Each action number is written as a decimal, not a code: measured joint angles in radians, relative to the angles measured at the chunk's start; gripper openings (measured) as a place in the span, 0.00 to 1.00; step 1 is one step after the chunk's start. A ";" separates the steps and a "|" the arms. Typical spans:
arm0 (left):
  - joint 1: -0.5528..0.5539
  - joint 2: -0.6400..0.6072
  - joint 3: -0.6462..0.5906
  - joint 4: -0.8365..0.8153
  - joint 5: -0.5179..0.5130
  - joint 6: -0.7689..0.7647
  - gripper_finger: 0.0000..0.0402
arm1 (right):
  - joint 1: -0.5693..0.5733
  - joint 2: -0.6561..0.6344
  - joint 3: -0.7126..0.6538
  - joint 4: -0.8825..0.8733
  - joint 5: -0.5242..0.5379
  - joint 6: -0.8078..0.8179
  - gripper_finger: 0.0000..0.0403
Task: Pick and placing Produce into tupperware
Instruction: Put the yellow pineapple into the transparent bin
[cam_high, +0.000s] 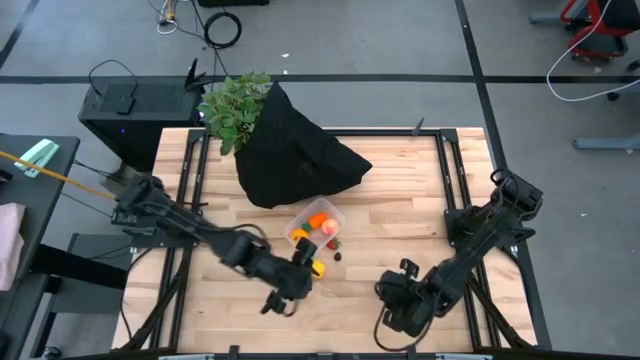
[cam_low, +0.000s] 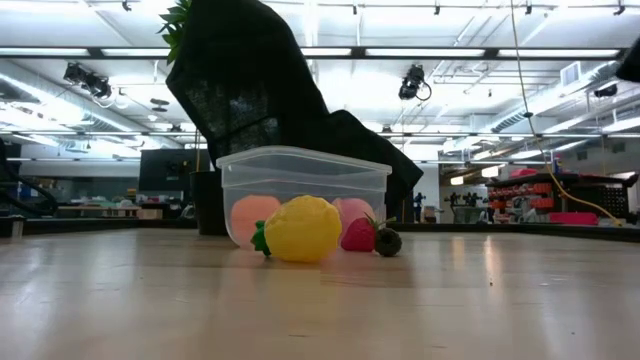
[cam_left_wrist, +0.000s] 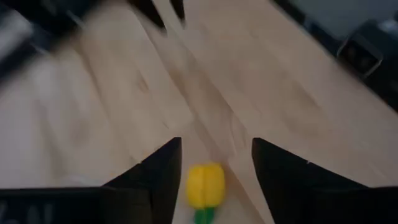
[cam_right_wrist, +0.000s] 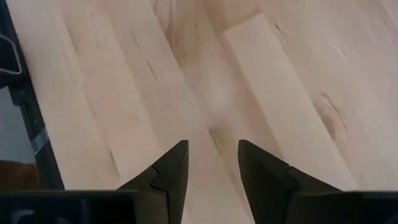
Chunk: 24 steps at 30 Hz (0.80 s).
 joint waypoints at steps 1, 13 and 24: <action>0.011 0.020 0.000 -0.009 0.026 -0.009 0.52 | 0.011 0.000 0.000 -0.002 0.007 0.012 0.36; 0.113 0.302 0.341 -0.330 0.092 0.065 0.58 | 0.058 0.000 0.000 -0.006 0.045 -0.008 0.36; 0.168 0.460 0.532 -0.529 0.159 0.079 0.61 | 0.057 0.000 0.000 -0.009 0.093 -0.062 0.36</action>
